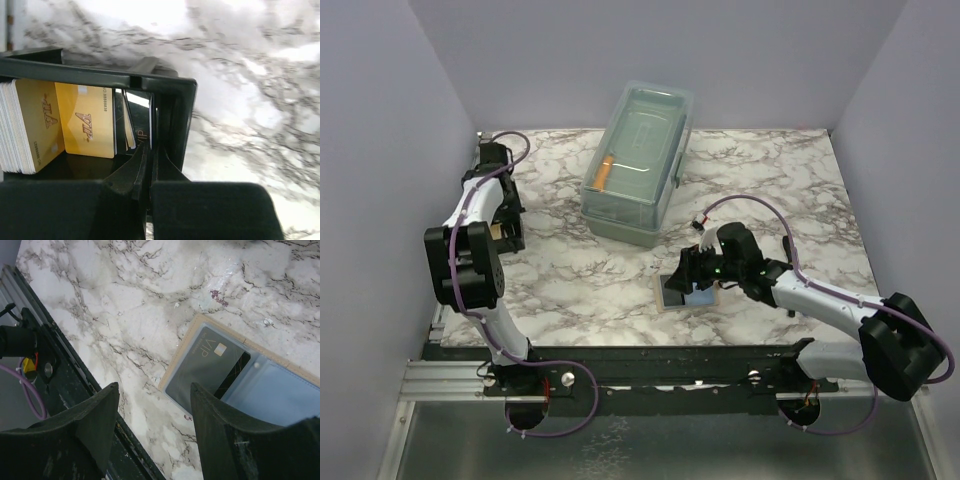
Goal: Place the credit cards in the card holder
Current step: Move the storage box to the center of the board.
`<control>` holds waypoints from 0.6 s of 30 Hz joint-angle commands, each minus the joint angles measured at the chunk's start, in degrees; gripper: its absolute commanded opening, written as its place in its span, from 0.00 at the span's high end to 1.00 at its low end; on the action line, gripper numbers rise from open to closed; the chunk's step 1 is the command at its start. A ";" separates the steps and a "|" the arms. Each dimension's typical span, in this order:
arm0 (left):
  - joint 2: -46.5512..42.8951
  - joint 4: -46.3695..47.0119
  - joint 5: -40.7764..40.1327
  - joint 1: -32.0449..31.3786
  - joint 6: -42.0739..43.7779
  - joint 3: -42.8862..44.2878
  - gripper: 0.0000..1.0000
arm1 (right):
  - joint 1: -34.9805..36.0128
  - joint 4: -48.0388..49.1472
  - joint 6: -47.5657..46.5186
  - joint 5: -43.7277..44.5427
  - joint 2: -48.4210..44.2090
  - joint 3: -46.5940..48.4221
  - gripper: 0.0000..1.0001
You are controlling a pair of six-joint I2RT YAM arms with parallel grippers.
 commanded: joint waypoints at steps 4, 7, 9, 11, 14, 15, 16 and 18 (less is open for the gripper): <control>0.87 -0.69 3.59 -5.93 -4.66 4.45 1.00 | -0.13 0.95 -0.19 -1.20 0.96 -0.41 0.37; 1.07 -2.03 0.82 -5.96 -5.37 5.47 1.00 | -0.29 0.83 -0.13 -1.21 1.11 -0.51 0.37; 0.58 -2.98 -1.68 -5.96 -5.94 6.24 1.00 | -0.36 0.82 -0.03 -1.21 1.20 -0.58 0.37; -0.72 -3.33 -3.31 -5.96 -6.14 6.70 1.00 | -0.47 0.78 0.09 -1.22 1.35 -0.67 0.37; -3.35 -4.19 -4.63 -5.96 -6.52 7.62 1.00 | -1.11 0.65 0.22 -1.09 1.85 -0.61 0.37; -4.19 -4.38 -4.71 -5.96 -6.51 7.92 1.00 | -1.41 0.64 0.29 -1.35 2.03 -0.51 0.38; -5.13 -4.40 -4.58 -5.96 -6.43 8.06 1.00 | -1.86 0.69 0.40 -1.62 2.28 -0.49 0.37; -6.67 -4.50 -4.47 -5.96 -6.12 8.18 1.00 | -3.07 1.08 0.78 -2.95 2.89 -0.66 0.38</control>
